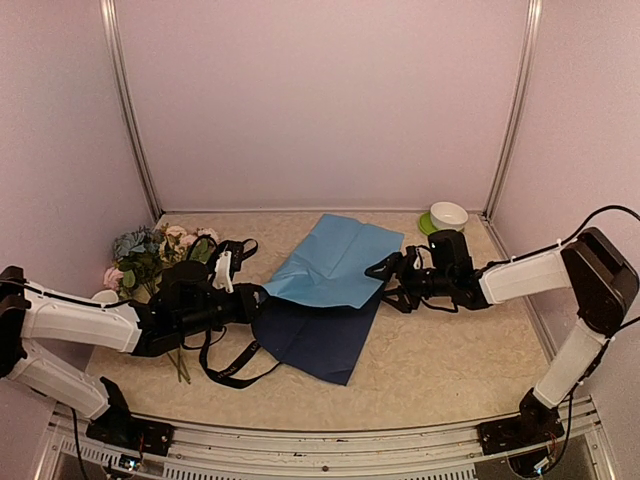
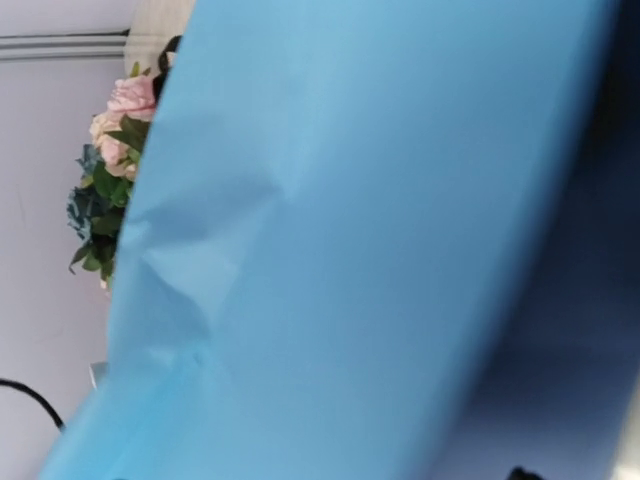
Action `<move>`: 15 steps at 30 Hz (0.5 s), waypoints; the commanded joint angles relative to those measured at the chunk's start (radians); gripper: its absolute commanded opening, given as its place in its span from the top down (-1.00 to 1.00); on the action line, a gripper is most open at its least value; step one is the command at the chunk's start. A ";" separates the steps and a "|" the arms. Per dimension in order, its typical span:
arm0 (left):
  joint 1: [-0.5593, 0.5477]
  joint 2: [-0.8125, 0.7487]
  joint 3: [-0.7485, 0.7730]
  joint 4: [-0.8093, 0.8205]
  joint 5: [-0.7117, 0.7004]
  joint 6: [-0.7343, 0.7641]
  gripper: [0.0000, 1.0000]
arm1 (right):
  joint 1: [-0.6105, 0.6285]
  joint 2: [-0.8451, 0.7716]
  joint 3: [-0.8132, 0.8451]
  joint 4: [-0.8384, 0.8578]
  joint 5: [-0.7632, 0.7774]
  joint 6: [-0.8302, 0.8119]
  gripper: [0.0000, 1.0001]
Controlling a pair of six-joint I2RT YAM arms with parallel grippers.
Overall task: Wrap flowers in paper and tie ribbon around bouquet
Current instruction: Pass from the left arm to the right
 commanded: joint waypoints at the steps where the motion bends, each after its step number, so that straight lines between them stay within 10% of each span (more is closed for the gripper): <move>1: -0.008 0.002 0.022 0.031 0.000 0.026 1.00 | 0.006 0.101 0.067 0.087 -0.073 0.037 -0.57; 4: -0.008 0.001 0.024 0.021 0.001 0.036 1.00 | 0.006 0.148 0.090 0.126 -0.093 0.047 -0.44; 12: -0.008 0.007 0.037 -0.067 0.015 0.115 1.00 | 0.004 0.151 0.155 0.113 -0.112 0.001 1.00; 15: -0.036 0.002 0.060 -0.160 -0.027 0.204 0.08 | 0.006 0.108 0.140 0.109 -0.099 0.013 1.00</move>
